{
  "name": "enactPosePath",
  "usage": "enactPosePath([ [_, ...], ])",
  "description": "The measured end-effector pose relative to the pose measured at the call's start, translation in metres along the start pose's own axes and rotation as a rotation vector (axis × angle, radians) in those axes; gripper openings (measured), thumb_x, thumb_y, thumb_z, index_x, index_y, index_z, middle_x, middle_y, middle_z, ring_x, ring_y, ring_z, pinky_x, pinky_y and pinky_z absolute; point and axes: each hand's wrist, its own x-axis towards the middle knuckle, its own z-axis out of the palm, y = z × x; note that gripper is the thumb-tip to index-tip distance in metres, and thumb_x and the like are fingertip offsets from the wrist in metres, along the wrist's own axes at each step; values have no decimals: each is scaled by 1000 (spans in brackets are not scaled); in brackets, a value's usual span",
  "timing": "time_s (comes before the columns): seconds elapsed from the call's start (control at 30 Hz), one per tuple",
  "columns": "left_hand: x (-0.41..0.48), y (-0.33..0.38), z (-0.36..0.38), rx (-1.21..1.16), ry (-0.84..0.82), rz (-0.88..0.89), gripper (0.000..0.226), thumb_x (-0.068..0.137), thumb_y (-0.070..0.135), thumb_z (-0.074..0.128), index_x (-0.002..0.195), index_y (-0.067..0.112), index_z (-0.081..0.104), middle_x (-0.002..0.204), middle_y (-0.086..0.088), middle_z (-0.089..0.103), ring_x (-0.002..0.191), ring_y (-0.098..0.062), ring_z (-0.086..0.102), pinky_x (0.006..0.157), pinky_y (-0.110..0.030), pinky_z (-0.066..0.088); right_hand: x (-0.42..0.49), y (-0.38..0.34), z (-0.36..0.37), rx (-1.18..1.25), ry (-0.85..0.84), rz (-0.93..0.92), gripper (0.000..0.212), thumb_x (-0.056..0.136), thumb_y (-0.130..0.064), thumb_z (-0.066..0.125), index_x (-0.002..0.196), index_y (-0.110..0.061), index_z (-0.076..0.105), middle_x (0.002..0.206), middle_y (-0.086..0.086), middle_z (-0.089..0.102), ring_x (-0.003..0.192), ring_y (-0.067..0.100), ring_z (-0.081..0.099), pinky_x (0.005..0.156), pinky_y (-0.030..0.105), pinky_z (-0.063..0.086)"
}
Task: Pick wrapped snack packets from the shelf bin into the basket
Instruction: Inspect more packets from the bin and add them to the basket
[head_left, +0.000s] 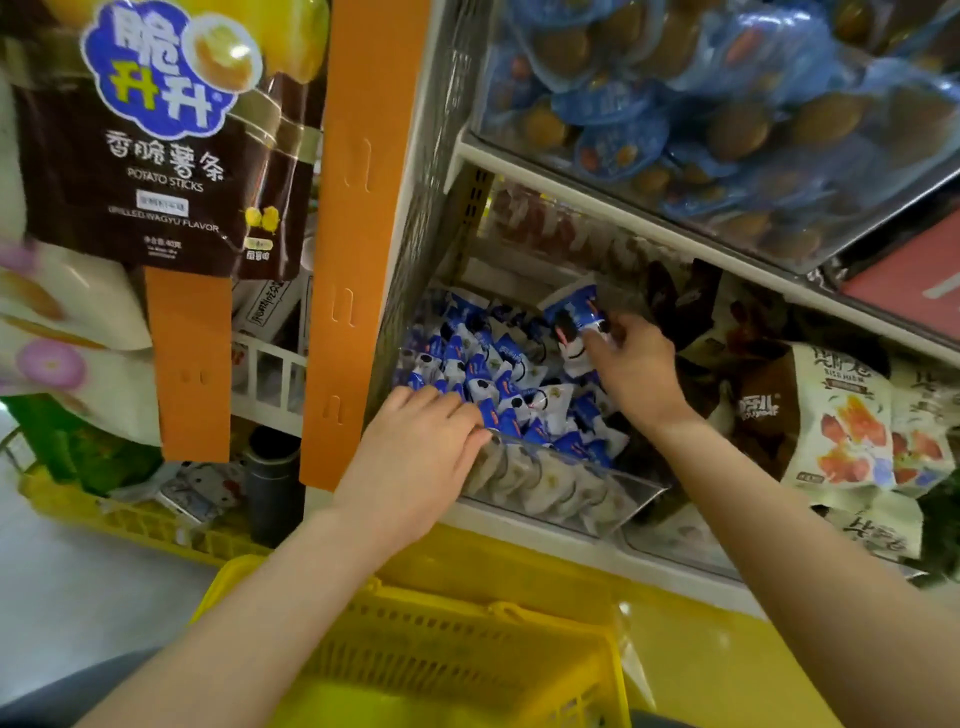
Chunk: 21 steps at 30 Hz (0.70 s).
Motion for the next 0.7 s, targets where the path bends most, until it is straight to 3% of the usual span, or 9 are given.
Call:
enactPosePath([
  [0.13,0,0,2,52,86,44,37,93,33,32,95,19,66,88,3,68,83,-16,60,82,-36,45,35,11,19,-345,-197,59,27,92,-22,54,113,-5,59,108,15,62,83,21,54,69,27,40],
  [0.27,1,-1,5,57,117,50,36,93,32,34,93,19,68,85,2,68,80,-17,61,80,-37,47,48,14,31,-476,-324,12,23,92,-23,53,108,-7,55,110,14,59,90,25,55,71,29,38],
  [0.43,2,-1,6,39,113,44,39,93,33,30,100,20,66,93,1,68,87,-17,61,86,-38,46,59,11,45,-441,-436,26,36,93,-27,53,124,-10,52,121,12,57,96,23,55,72,27,37],
  [0.6,3,-2,7,66,133,42,34,92,31,36,95,19,67,87,1,69,82,-18,62,82,-39,49,62,18,49,-286,-436,105,42,91,-25,57,130,-10,48,128,12,54,100,19,54,77,23,38],
  [0.7,4,-2,8,72,145,49,33,91,31,37,93,19,67,85,0,68,80,-18,62,81,-39,50,63,23,46,-397,-500,140,42,90,-25,59,128,-9,49,128,12,54,96,18,54,70,20,39],
])
